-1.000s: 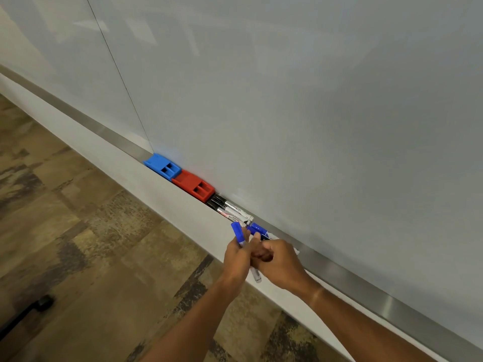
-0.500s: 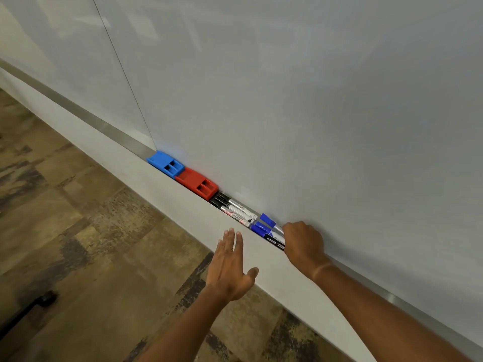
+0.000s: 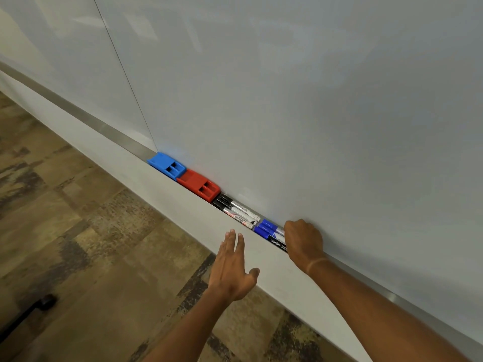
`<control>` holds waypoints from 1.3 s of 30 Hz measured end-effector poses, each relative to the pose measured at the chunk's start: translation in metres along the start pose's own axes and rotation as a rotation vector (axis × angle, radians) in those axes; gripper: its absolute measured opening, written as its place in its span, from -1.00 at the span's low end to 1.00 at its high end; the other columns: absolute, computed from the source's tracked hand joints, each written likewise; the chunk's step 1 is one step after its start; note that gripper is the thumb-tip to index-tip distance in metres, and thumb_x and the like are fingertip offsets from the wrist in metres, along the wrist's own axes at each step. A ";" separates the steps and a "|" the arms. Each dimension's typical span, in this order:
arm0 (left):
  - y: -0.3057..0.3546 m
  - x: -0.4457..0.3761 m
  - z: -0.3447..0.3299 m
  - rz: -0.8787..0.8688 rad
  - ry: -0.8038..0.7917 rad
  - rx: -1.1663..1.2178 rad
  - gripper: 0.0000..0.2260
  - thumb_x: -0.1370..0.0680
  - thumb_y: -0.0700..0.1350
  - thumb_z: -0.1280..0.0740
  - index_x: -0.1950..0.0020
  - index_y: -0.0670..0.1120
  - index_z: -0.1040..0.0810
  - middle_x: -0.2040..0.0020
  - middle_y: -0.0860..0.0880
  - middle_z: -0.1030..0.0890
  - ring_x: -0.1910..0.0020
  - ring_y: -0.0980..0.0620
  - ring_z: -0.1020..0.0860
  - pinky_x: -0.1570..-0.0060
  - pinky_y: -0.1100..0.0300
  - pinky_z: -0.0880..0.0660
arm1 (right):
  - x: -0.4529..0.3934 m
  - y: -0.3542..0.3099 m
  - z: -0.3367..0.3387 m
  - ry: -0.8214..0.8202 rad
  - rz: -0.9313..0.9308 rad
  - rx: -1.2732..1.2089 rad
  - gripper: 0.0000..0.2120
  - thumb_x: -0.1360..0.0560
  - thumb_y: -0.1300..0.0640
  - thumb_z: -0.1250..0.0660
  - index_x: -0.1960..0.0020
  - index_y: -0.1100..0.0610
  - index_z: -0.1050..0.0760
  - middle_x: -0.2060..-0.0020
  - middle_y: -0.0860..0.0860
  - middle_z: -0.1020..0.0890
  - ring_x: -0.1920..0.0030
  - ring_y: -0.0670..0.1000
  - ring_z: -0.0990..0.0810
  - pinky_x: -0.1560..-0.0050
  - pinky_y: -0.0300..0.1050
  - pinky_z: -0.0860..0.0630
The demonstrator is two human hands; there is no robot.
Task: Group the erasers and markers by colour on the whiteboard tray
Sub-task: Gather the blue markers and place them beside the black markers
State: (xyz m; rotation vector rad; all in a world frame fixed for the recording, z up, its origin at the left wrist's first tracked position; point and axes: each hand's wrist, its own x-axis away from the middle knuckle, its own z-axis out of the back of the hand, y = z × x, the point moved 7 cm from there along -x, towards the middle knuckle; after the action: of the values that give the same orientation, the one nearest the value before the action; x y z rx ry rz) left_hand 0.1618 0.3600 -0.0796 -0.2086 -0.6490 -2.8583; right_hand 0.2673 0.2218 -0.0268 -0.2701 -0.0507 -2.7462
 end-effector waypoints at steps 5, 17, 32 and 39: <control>0.001 -0.002 0.001 -0.027 0.019 -0.022 -0.17 -0.50 0.27 -0.12 -0.59 -0.08 0.20 -0.58 -0.11 0.24 -0.56 -0.06 0.24 -0.43 0.10 0.26 | 0.000 0.001 -0.003 0.001 0.005 -0.040 -0.65 -0.42 0.03 -0.47 -0.12 0.11 -0.45 -0.08 0.08 -0.60 -0.08 0.06 -0.61 0.03 -0.11 -0.55; 0.014 -0.010 0.020 -0.183 0.052 -0.072 -0.22 -0.56 0.22 -0.13 -0.58 -0.11 0.20 -0.59 -0.12 0.20 -0.56 -0.03 0.24 -0.45 0.14 0.27 | 0.018 0.001 -0.004 0.145 0.017 -0.104 -0.79 -0.50 0.06 -0.36 -0.09 0.10 -0.47 -0.04 0.06 -0.59 -0.01 0.05 -0.60 0.09 -0.11 -0.54; 0.064 -0.004 0.037 -0.459 0.213 -0.133 -0.20 -0.49 0.43 0.23 -0.58 -0.03 0.26 -0.59 -0.08 0.26 -0.56 -0.01 0.28 -0.51 0.09 0.27 | 0.091 0.030 0.003 0.513 0.031 -0.168 -0.29 -0.51 -0.26 -0.13 -0.51 0.15 -0.18 -0.47 0.15 -0.29 -0.47 0.15 -0.26 -0.40 0.03 -0.25; 0.118 0.022 0.023 -0.555 0.199 -0.161 -0.17 -0.47 0.46 0.26 -0.57 -0.03 0.25 -0.58 -0.06 0.28 -0.56 -0.05 0.27 -0.53 -0.06 0.20 | 0.147 0.077 0.003 0.547 -0.104 -0.155 -0.16 -0.49 -0.37 -0.01 -0.56 0.13 0.09 -0.55 0.13 0.02 -0.55 0.10 0.09 -0.51 0.11 -0.03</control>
State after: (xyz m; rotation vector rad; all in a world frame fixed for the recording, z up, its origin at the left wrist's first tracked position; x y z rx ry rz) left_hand 0.1694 0.2624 -0.0061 0.2766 -0.4950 -3.3989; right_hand 0.1630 0.0968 0.0045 0.4585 0.3014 -2.8294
